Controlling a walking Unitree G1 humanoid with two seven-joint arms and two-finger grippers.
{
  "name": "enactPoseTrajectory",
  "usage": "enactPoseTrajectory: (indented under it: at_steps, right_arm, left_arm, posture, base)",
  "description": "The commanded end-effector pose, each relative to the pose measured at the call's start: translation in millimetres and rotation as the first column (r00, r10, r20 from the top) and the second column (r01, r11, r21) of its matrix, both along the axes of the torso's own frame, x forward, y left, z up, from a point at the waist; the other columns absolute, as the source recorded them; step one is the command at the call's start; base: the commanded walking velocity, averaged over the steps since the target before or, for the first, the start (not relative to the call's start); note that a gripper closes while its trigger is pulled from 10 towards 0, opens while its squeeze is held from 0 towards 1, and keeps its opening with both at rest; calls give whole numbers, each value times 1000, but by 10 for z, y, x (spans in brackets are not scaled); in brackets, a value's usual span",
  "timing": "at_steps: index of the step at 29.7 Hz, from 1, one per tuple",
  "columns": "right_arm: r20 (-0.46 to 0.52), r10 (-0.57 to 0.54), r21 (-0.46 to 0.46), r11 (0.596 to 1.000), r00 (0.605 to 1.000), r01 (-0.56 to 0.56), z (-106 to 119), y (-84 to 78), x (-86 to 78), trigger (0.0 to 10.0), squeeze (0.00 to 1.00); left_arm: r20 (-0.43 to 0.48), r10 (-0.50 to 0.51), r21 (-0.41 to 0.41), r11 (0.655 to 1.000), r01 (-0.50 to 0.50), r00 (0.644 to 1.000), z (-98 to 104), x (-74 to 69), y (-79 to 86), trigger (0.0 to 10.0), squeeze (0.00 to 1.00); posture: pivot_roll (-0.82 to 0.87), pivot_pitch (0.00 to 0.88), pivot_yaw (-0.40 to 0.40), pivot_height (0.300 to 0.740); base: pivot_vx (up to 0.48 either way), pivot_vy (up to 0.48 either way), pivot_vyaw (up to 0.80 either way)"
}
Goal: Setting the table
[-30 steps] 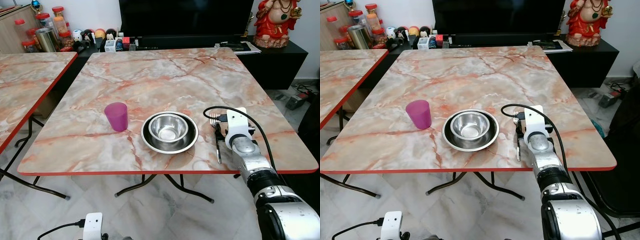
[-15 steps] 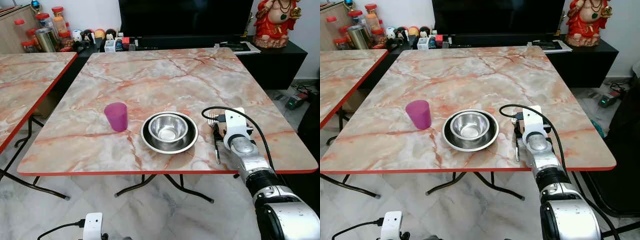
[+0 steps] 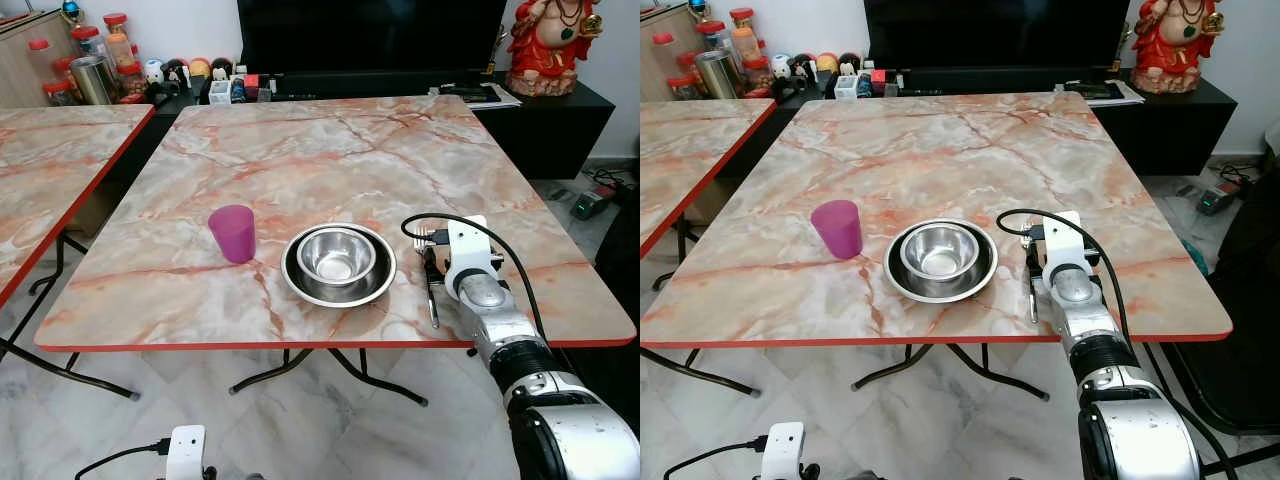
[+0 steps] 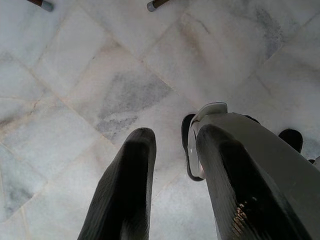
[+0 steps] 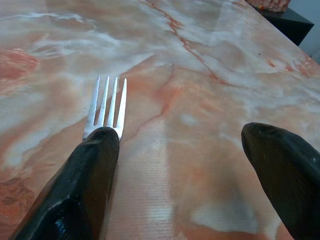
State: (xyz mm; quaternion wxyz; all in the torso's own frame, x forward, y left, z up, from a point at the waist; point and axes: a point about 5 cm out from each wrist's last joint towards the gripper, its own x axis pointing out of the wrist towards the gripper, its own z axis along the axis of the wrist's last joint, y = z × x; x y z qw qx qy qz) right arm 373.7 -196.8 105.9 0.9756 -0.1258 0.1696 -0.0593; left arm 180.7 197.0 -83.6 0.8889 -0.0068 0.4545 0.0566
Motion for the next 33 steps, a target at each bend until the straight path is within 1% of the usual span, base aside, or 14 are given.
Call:
enactPoseTrajectory:
  at_steps: [1, 11, 22, 24, 27, 29, 31, 32, 33]
  right_arm:
    - [6, 16, -2, 1000, 1000, -16, 33, 56, 28, 10000, 0]
    - [10, 27, -1, 1000, 1000, -27, 44, 87, 37, 10000, 0]
    - [10, 26, -3, 1000, 1000, -26, 45, 84, 38, 10000, 0]
    - [42, -1, -23, 1000, 999, 2, 92, 45, 49, 10000, 0]
    - [94, -25, -88, 996, 995, 33, 155, -8, 56, 10000, 0]
    - [178, -85, -97, 990, 980, 104, 236, -82, 53, 10000, 0]
    - [288, -131, -110, 980, 949, 169, 361, -141, 46, 10000, 0]
    - [312, -133, -101, 980, 941, 172, 389, -142, 45, 10000, 0]
    - [353, -131, -70, 984, 926, 166, 437, -127, 45, 10000, 0]
  left_arm:
    - [-7, 7, 3, 1000, -7, 1000, 2, 2, 22, 10000, 0]
    - [-6, 8, 0, 1000, -8, 1000, 3, 7, 14, 10000, 0]
    - [-4, 8, 0, 1000, -8, 1000, 7, 17, 7, 10000, 0]
    - [-2, 6, 1, 1000, -6, 1000, 10, 23, 8, 10000, 0]
    - [-1, 3, 2, 1000, -3, 1000, 11, 26, 6, 10000, 0]
    - [0, 4, 1, 1000, -4, 1000, 11, 26, 5, 10000, 0]
    - [8, 10, -1, 1000, -10, 1000, 16, 31, 11, 10000, 0]
    - [8, 10, -1, 1000, -10, 1000, 16, 32, 12, 10000, 0]
    - [8, 10, 0, 1000, -10, 1000, 17, 31, 15, 10000, 0]
  posture:
    - [-44, 0, 20, 693]
    - [-44, 0, 19, 693]
    - [-44, 0, 16, 693]
    - [-46, 0, 20, 693]
    - [-47, 0, 21, 693]
    - [-47, 0, 21, 693]
    - [-47, 0, 23, 693]
    - [-47, 0, 23, 693]
    - [-50, 0, 27, 693]
  base:
    - [0, 0, 0]
    - [0, 0, 0]
    - [0, 0, 0]
    - [0, 0, 0]
    - [0, 0, 0]
    - [0, 0, 0]
    - [0, 0, 0]
    - [0, 0, 0]
    - [0, 0, 0]
